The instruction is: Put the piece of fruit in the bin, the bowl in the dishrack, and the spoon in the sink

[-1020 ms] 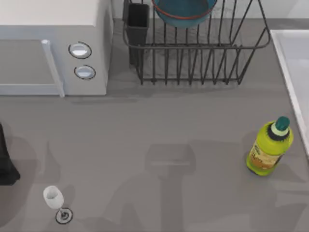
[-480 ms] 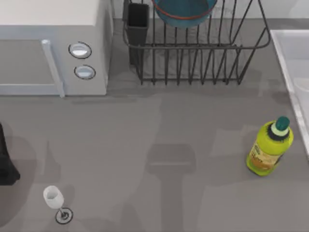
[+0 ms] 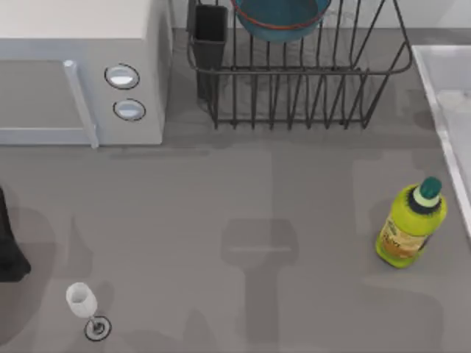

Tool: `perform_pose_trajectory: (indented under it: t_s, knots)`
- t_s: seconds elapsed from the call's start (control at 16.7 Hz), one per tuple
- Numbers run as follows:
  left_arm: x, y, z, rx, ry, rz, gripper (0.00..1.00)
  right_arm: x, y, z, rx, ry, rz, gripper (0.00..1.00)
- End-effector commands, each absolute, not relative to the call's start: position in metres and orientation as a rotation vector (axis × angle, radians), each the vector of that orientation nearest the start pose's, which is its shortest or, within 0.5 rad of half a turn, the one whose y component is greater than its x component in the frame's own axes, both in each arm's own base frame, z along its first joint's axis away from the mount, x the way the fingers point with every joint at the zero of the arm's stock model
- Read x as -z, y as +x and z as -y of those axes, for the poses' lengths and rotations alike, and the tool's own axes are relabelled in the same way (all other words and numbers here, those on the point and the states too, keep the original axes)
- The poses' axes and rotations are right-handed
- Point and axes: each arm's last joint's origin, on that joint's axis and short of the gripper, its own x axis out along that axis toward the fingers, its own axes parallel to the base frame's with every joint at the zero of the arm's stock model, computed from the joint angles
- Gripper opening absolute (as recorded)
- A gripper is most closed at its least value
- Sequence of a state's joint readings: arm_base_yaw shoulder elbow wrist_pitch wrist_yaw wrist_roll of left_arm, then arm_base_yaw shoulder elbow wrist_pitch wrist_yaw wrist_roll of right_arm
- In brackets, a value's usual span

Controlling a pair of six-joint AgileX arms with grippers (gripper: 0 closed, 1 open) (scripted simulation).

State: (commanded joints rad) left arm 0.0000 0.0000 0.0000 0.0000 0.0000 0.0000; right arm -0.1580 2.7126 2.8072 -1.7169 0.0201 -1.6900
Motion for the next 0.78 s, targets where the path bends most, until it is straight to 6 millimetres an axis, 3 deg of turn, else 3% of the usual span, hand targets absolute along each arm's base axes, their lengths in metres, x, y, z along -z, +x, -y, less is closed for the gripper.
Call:
perform_pose_trajectory:
  t_s: [0.6,0.78]
  knots:
    - [-0.1600,0.1057,0.0012,0.000,0.000,0.000,1.00,-0.1983,0.4988,0.0713,-1.183,-1.209,-1.228,0.00]
    - [-0.1600,0.1057,0.0012,0.000,0.000,0.000,1.00,-0.1898,0.5019,0.0686,-1.187,-1.218,-1.221,0.00]
